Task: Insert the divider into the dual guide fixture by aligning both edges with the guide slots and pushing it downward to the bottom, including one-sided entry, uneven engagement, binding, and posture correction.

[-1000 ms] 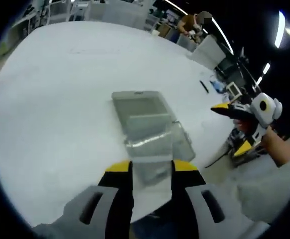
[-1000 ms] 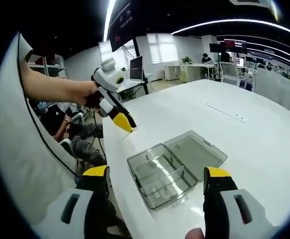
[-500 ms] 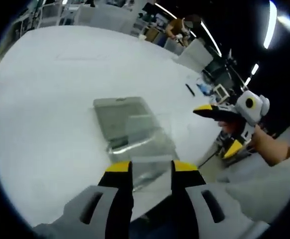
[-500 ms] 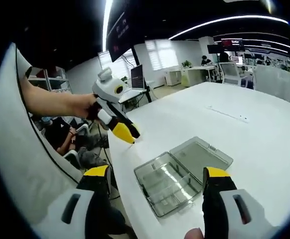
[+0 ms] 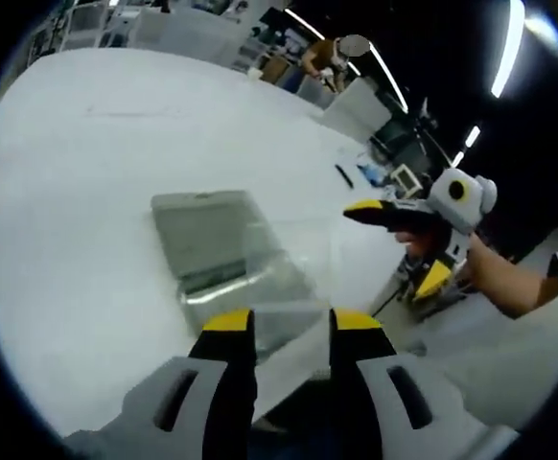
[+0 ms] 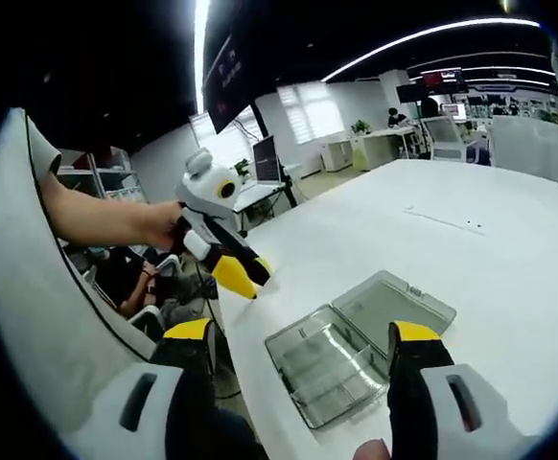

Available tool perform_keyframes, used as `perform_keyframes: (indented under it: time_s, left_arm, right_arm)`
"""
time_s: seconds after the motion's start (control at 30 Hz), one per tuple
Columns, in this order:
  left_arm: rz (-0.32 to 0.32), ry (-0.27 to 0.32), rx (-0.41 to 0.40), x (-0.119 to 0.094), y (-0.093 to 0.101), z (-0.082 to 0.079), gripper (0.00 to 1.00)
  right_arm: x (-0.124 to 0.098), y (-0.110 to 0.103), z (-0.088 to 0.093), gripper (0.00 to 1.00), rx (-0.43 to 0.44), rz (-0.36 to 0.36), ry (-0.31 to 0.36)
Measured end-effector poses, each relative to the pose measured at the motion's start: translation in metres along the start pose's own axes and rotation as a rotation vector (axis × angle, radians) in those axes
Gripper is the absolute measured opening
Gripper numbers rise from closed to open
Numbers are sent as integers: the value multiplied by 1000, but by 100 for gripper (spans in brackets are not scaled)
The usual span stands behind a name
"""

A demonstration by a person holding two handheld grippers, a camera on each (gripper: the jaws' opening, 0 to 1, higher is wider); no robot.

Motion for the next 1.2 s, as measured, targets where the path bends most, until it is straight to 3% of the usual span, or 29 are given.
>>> perform_keyframes:
  time_s: [0.7, 1.2]
  left_arm:
    - [146, 26, 5, 9, 17, -3, 25]
    - [209, 14, 28, 13, 28, -3, 24]
  right_arm:
    - [7, -1, -16, 67, 100, -81, 75]
    - [7, -7, -23, 62, 154, -142, 125]
Point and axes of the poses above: the point that each gripper's makers call its tool centre point, and the gripper's own axes: x roughly forward along the fingers, y roughly to its right, z roughly out of its underside, the point moved 8 cm from there along -x, roughly backward along the fingers, and after that the axes turned 11 degrees about y, right-handed, at the moved point
